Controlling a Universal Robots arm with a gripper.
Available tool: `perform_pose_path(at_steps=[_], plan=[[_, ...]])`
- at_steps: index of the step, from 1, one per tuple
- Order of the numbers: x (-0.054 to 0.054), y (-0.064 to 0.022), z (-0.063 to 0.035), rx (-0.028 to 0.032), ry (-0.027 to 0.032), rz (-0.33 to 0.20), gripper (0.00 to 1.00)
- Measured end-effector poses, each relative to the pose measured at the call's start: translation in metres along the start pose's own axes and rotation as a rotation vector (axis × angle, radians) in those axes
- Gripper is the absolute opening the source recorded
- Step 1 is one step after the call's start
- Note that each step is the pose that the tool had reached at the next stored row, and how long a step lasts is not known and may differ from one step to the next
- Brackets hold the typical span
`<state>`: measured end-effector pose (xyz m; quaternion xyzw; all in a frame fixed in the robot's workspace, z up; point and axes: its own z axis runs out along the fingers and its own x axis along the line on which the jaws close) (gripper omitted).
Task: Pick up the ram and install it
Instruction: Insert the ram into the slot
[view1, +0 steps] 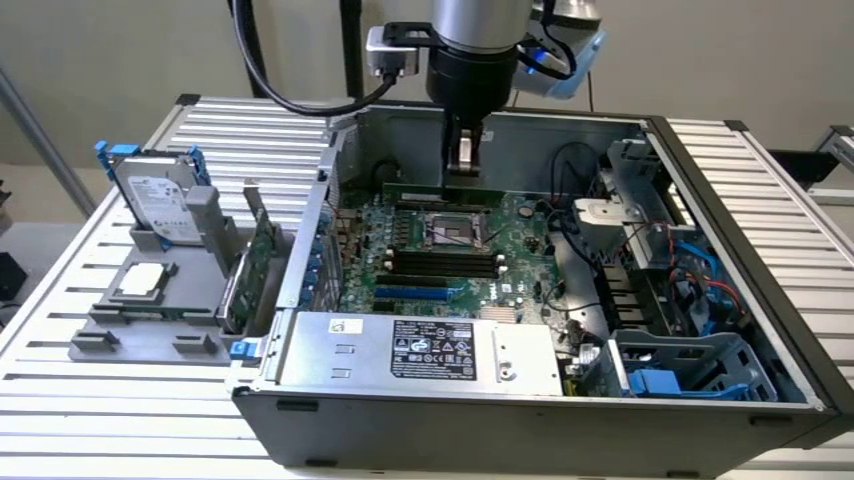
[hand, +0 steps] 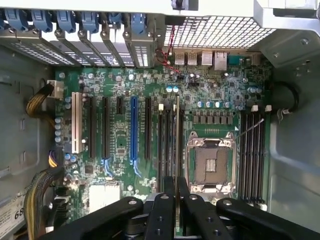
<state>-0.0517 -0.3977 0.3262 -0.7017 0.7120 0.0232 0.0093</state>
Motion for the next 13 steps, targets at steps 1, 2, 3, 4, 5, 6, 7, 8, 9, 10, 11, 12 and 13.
perform_pose_path(at_steps=[1,2,3,4,5,6,7,8,9,10,11,12,13], plan=[[0.000,0.0000,0.0018,0.0000,0.0000,0.000,0.00],[0.000,0.0000,0.0036,0.0000,0.0000,0.000,0.00],[0.000,0.0000,0.0054,0.0000,0.0000,0.000,0.00],[0.000,0.0000,0.0072,0.0000,0.0001,0.000,0.00],[0.000,0.0000,0.0090,0.0000,0.0000,0.000,0.00],[0.001,-0.0001,0.0108,0.0000,0.0000,0.000,0.00],[0.001,-0.0001,0.0127,0.0000,-0.0001,0.000,0.00],[0.001,-0.0002,0.0145,0.0000,0.0000,0.000,0.00],[0.001,-0.0002,0.0163,0.0000,0.0001,0.000,0.00],[0.001,-0.0002,0.0181,0.0000,0.0000,0.000,0.00],[0.001,-0.0003,0.0199,0.0000,0.0000,0.000,0.00],[0.001,-0.0004,0.0218,0.0000,0.0000,0.000,0.00],[0.001,-0.0008,0.0235,0.0000,0.0000,0.000,0.00]])
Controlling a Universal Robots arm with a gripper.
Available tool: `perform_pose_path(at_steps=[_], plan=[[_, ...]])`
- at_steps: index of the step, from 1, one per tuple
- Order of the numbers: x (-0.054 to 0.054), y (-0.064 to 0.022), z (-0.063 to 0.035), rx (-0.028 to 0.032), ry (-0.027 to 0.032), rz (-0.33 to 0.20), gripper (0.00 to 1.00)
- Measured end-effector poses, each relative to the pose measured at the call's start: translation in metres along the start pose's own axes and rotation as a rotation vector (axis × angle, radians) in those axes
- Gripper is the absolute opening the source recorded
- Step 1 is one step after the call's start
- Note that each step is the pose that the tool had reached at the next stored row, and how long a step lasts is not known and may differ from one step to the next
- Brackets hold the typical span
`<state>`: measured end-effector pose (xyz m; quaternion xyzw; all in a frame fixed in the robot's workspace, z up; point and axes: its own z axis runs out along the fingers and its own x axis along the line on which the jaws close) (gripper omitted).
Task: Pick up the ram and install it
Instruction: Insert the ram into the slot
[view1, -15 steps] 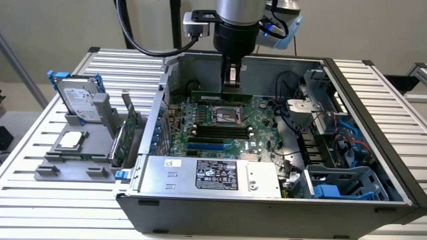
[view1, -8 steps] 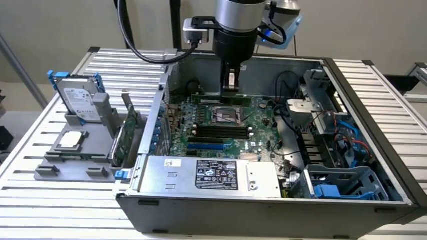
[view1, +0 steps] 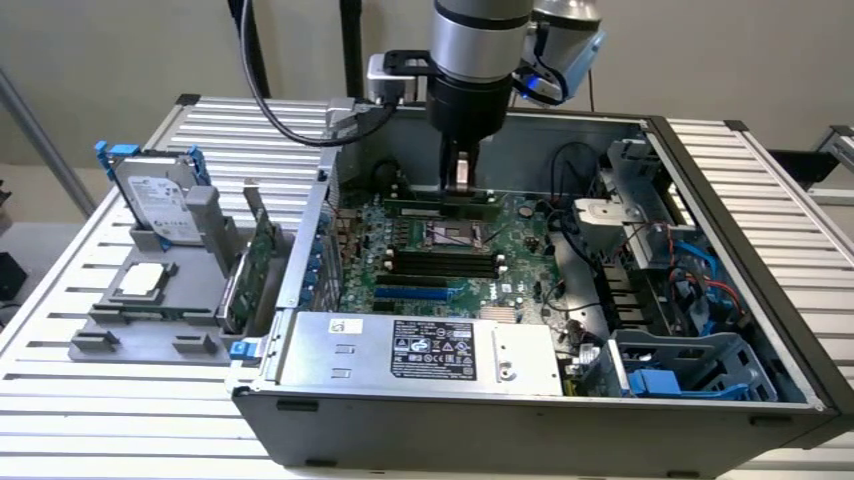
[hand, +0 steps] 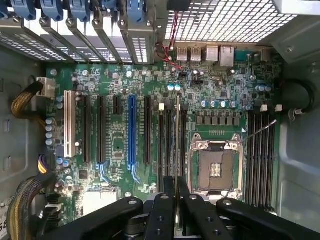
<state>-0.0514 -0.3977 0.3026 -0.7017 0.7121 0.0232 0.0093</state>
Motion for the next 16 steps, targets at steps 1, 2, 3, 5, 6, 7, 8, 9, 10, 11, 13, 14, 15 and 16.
perform_pose_path(at_steps=[1,2,3,5,6,7,8,9,10,11,13,14,15,16], plan=[[0.000,-0.0004,0.0018,0.0000,0.0001,0.000,0.00],[0.000,-0.0009,0.0036,-0.0001,0.0001,0.000,0.00],[0.000,-0.0015,0.0054,0.0000,0.0000,0.000,0.00],[0.001,-0.0031,0.0091,0.0001,-0.0001,0.000,0.00],[0.001,-0.0040,0.0109,0.0000,0.0000,0.000,0.00],[0.002,-0.0049,0.0126,0.0000,0.0000,0.000,0.00],[0.002,-0.0058,0.0144,0.0000,0.0000,0.000,0.00],[0.002,-0.0064,0.0162,0.0000,-0.0001,0.000,0.00],[0.003,-0.0070,0.0179,0.0000,0.0000,0.000,0.00],[0.003,-0.0075,0.0198,0.0000,-0.0001,0.000,0.00],[0.004,-0.0078,0.0233,0.0000,0.0000,0.000,0.00],[0.004,-0.0079,0.0252,0.0000,0.0001,0.000,0.00],[0.005,-0.0080,0.0270,0.0001,-0.0002,0.000,0.00],[0.005,-0.0081,0.0289,0.0001,-0.0001,0.000,0.00]])
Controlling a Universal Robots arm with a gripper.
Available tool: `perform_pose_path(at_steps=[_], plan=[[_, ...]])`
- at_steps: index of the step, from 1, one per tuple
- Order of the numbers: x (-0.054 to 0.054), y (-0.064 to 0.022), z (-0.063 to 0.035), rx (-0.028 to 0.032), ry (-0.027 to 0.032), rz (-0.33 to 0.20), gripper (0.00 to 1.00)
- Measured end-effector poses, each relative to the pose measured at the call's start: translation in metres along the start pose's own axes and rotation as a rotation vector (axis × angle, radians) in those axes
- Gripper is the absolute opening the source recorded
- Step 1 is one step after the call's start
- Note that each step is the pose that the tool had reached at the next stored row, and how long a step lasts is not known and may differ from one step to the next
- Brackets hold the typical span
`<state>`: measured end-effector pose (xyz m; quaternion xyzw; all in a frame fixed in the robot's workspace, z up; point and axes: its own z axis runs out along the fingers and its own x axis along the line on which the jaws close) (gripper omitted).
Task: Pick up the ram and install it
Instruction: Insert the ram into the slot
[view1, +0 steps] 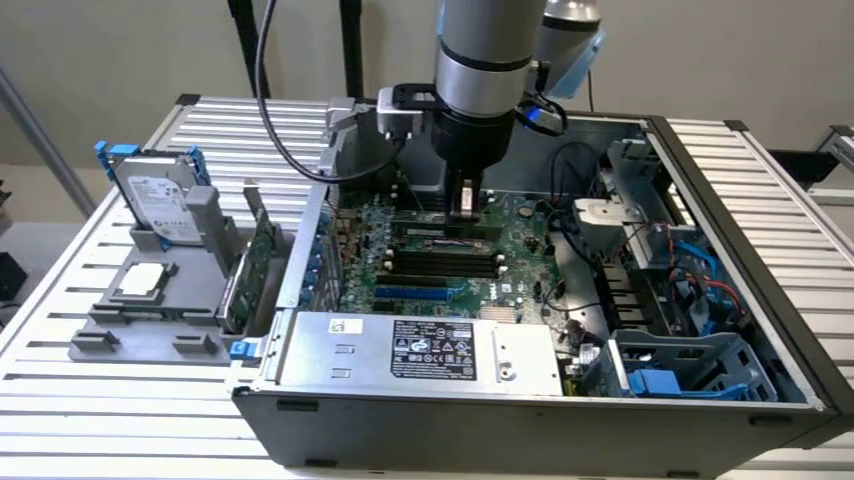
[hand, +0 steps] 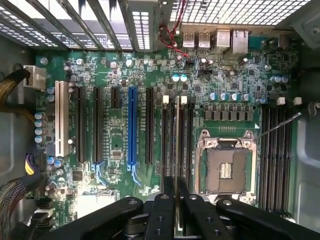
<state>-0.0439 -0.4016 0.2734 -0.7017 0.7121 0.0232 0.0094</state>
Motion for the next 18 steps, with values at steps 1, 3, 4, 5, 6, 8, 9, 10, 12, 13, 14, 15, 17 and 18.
perform_pose_path(at_steps=[1,3,4,5,6,8,9,10,12,13,14,15,17,18], plan=[[0.000,0.0000,0.0016,-0.0001,0.0002,0.000,0.00],[0.001,-0.0001,0.0052,-0.0001,0.0002,0.000,0.00],[0.001,-0.0002,0.0071,-0.0001,0.0002,0.000,0.00],[0.001,-0.0003,0.0089,0.0000,0.0001,0.000,0.00],[0.002,-0.0004,0.0108,0.0000,0.0001,0.000,0.00],[0.002,-0.0005,0.0144,-0.0001,0.0001,0.000,0.00],[0.002,-0.0006,0.0162,-0.0001,0.0001,0.000,0.00],[0.002,-0.0008,0.0180,-0.0001,0.0001,0.000,0.00],[0.002,-0.0012,0.0216,-0.0001,0.0002,0.000,0.00],[0.003,-0.0014,0.0234,-0.0001,0.0004,0.000,0.00],[0.003,-0.0016,0.0252,-0.0001,0.0007,0.000,0.00],[0.003,-0.0018,0.0271,0.0000,0.0014,0.000,0.00],[0.003,-0.0021,0.0305,0.0001,0.0051,0.000,0.00],[0.003,-0.0022,0.0319,0.0002,0.0084,0.000,0.00]])
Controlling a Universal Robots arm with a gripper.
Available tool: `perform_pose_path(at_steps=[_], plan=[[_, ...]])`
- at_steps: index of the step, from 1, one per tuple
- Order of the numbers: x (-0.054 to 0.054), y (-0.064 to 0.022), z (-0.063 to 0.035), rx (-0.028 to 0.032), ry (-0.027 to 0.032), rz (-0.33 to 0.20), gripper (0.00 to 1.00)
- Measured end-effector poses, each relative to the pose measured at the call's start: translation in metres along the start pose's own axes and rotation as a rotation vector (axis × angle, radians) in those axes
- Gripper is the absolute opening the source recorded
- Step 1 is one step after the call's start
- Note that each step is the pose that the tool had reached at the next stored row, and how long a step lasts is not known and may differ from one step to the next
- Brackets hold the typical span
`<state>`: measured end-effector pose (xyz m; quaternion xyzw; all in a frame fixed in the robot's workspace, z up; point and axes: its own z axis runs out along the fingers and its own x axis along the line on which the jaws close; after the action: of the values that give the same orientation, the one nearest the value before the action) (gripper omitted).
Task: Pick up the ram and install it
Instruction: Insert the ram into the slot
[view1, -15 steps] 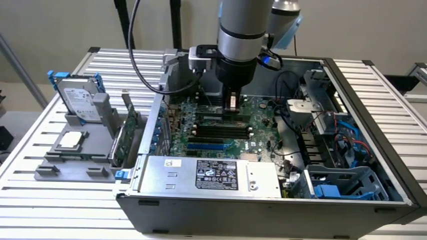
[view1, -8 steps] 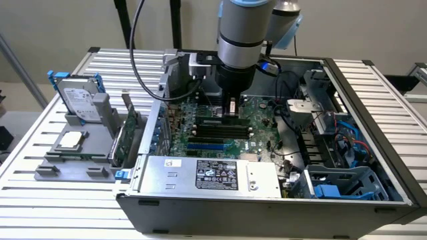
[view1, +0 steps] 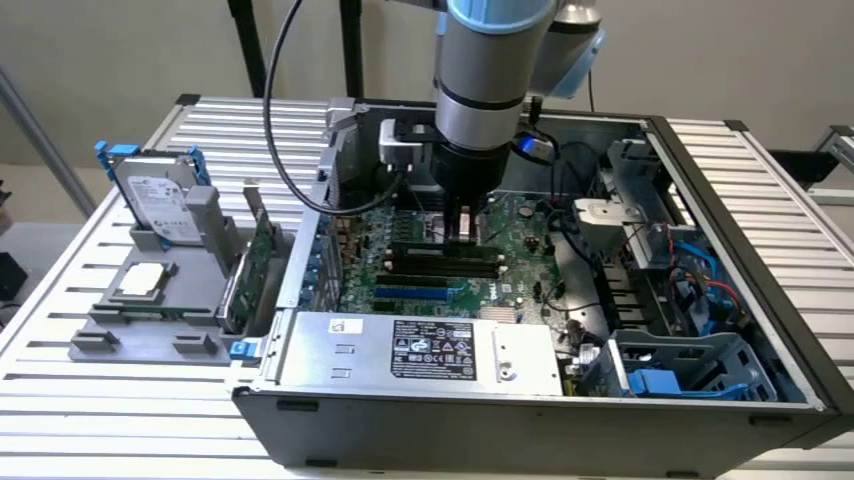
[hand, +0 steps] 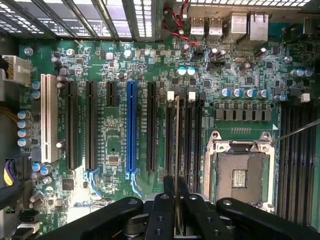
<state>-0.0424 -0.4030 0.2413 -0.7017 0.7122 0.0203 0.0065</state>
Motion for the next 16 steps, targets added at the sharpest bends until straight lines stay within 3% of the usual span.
perform_pose_path(at_steps=[4,5,12,16], plan=[[0.0000,-0.0003,0.0044,0.0015,0.0158,0.000,0.00],[0.0000,-0.0004,0.0046,0.0030,0.0171,0.000,0.00],[0.0001,-0.0003,0.0060,0.0275,0.0167,-0.001,0.00],[0.0001,0.0005,0.0067,0.0322,0.0166,-0.001,0.00]])
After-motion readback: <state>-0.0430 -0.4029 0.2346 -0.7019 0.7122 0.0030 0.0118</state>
